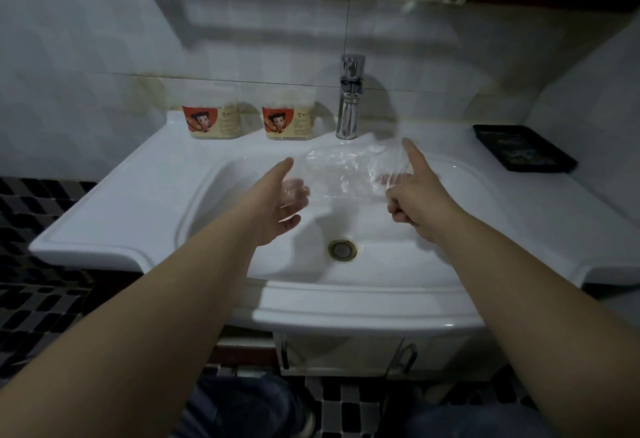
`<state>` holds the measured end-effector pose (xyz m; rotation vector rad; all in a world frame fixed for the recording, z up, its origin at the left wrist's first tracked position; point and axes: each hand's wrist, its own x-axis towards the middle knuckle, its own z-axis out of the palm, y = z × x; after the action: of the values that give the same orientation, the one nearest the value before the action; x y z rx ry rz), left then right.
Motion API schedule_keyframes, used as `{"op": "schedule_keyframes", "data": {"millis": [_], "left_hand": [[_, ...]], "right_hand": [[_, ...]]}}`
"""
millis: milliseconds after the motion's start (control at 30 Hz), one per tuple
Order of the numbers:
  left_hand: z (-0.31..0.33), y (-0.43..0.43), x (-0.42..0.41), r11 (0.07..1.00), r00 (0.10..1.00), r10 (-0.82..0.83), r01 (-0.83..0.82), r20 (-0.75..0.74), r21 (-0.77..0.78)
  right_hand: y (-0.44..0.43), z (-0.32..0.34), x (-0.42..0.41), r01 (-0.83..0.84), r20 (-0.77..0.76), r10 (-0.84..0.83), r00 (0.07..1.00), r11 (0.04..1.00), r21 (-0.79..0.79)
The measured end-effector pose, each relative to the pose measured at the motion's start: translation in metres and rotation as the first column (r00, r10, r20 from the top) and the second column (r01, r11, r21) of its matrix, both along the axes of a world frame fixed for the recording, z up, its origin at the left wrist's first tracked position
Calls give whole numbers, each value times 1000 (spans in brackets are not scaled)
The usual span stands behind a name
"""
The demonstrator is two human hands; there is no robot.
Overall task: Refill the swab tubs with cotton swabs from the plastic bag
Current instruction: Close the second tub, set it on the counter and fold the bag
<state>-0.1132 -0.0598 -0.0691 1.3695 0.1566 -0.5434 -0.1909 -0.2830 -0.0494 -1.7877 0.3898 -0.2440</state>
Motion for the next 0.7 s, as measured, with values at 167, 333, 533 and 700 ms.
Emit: {"op": "schedule_keyframes", "data": {"millis": [167,333,533,700], "left_hand": [[0,2,0,1000,998,-27,26,-50,-18],[0,-2,2,980,980,199,-199,-23,-2],[5,-4,-1,978,969,206,-209,136,8],[8,-8,-11,982,951,25,-81,309,169]], "right_hand": [[-4,4,-6,-134,55,139,989,987,-84],[-3,-4,-1,-143,-32,141,989,988,-64],[-8,-4,3,-65,-108,68,992,998,26],[-5,-4,1,25,-64,-28,998,999,-48]]}}
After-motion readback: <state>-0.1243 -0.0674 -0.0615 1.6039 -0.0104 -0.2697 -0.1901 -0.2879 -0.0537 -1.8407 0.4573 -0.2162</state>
